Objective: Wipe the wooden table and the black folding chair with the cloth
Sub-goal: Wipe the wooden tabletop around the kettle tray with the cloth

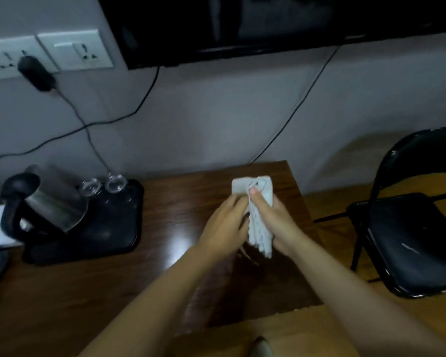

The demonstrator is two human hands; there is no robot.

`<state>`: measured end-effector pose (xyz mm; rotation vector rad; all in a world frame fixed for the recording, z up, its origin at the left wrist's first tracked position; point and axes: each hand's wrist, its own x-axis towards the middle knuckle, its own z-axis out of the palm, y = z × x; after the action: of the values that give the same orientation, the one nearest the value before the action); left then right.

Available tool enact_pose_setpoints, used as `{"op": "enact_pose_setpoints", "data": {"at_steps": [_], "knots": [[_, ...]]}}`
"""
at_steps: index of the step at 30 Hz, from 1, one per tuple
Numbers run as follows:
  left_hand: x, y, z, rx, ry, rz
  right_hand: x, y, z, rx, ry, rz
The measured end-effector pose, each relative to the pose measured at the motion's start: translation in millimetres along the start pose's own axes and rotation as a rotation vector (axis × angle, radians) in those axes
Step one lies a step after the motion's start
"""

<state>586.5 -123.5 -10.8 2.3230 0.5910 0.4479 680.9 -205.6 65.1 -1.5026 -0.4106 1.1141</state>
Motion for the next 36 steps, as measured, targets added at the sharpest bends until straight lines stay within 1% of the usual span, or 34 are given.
{"op": "enact_pose_setpoints", "data": {"at_steps": [3, 7, 10, 12, 14, 15, 17, 18, 20, 21, 22, 24, 25, 27, 29, 31, 33, 36], "knots": [[18, -16, -8, 0.055, 0.028, -0.012, 25, -3, 4, -0.086, -0.012, -0.06], [19, -65, -12, 0.102, 0.056, -0.004, 75, 33, 13, -0.256, -0.072, -0.106], [7, -113, -14, 0.187, 0.024, -0.086, 113, 55, 24, -0.338, -0.068, -0.137], [-2, -152, -20, 0.381, -0.127, -0.222, 141, 73, 33, -0.45, -0.055, -0.204], [-15, -187, -29, 0.619, -0.391, -0.368, 166, 96, 44, -0.695, -0.055, -0.3], [-23, -201, -33, 0.717, -0.499, -0.389, 177, 109, 52, -0.83, -0.072, -0.332], [-38, -220, -37, 0.866, -0.621, -0.34, 194, 142, 69, -1.13, -0.133, -0.332], [-42, -224, -39, 0.901, -0.645, -0.312, 199, 161, 78, -1.281, -0.162, -0.315], [-48, -227, -41, 0.896, -0.645, -0.244, 204, 196, 97, -1.537, -0.226, -0.317], [-52, -226, -40, 0.92, -0.63, -0.183, 206, 211, 107, -1.605, -0.26, -0.333], [-56, -222, -42, 0.967, -0.609, -0.132, 209, 224, 118, -1.634, -0.299, -0.357], [-67, -219, -43, 0.954, -0.456, -0.042, 222, 238, 139, -1.652, -0.395, -0.442], [-72, -221, -41, 0.969, -0.441, -0.026, 233, 238, 152, -1.658, -0.448, -0.493], [-82, -232, -36, 0.963, -0.505, 0.009, 257, 234, 179, -1.658, -0.519, -0.546], [-84, -240, -37, 0.91, -0.578, -0.016, 282, 225, 204, -1.639, -0.502, -0.524], [-80, -241, -43, 0.91, -0.589, -0.033, 302, 220, 217, -1.656, -0.455, -0.522], [-72, -247, -46, 0.797, -0.634, -0.1, 316, 219, 216, -1.695, -0.421, -0.555], [-48, -258, -51, 0.787, -0.574, -0.241, 330, 215, 194, -1.705, -0.329, -0.544]]}}
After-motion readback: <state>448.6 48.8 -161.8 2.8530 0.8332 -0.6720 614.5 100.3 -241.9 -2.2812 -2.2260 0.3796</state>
